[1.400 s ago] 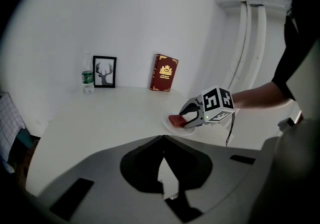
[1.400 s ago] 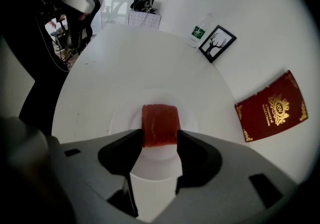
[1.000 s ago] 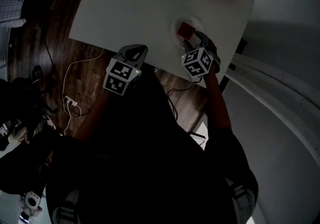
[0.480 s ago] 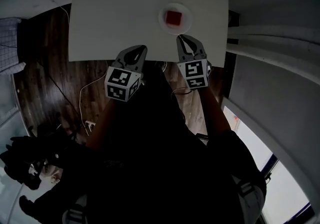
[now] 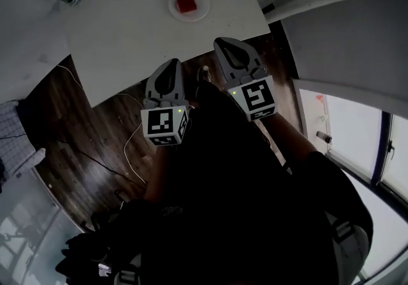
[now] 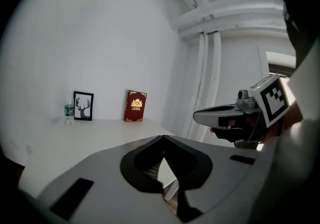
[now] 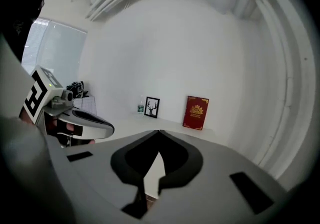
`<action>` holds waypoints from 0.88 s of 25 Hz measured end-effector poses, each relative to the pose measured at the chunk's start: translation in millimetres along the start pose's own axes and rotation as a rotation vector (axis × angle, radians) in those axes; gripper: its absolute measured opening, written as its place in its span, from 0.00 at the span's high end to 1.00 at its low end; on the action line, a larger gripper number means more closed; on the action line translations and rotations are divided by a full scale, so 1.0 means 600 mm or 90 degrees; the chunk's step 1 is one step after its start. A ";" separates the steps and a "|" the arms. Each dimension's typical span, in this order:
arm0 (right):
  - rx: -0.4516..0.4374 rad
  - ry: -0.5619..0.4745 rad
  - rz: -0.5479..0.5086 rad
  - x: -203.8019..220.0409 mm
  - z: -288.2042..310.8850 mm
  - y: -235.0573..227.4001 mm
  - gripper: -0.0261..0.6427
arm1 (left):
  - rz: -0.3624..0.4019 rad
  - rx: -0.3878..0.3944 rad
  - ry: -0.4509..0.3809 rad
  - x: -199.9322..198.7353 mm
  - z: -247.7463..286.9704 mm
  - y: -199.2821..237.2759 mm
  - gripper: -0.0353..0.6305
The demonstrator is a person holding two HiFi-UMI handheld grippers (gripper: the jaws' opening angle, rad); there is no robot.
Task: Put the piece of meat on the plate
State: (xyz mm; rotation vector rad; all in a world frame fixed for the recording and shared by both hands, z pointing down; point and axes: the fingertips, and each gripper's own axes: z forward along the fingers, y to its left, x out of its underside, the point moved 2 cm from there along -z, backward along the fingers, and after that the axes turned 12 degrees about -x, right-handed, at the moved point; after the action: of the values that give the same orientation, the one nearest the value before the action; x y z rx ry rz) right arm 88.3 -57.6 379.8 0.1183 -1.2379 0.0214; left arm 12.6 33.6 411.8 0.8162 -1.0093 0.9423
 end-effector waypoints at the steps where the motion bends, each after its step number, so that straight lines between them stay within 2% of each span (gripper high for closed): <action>1: 0.008 -0.007 0.001 -0.006 -0.014 0.006 0.93 | 0.003 0.012 -0.010 -0.006 -0.006 -0.013 0.94; 5: 0.006 -0.061 -0.003 -0.035 -0.053 0.039 0.93 | 0.011 0.051 -0.053 -0.037 -0.031 -0.051 0.94; 9: 0.017 -0.108 0.001 -0.074 -0.075 0.041 0.93 | 0.017 0.053 -0.082 -0.065 -0.041 -0.065 0.94; 16: 0.025 -0.106 -0.037 -0.081 -0.093 0.004 0.93 | 0.024 0.050 -0.099 -0.097 -0.023 -0.087 0.94; 22: 0.023 -0.096 -0.062 -0.073 -0.103 -0.005 0.93 | 0.020 0.065 -0.102 -0.093 -0.021 -0.119 0.94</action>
State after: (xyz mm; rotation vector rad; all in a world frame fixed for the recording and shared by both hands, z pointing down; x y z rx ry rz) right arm 132.3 -51.9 318.5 0.2144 -1.3808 -0.0499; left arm 69.3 3.7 346.3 0.9768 -1.1218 0.9725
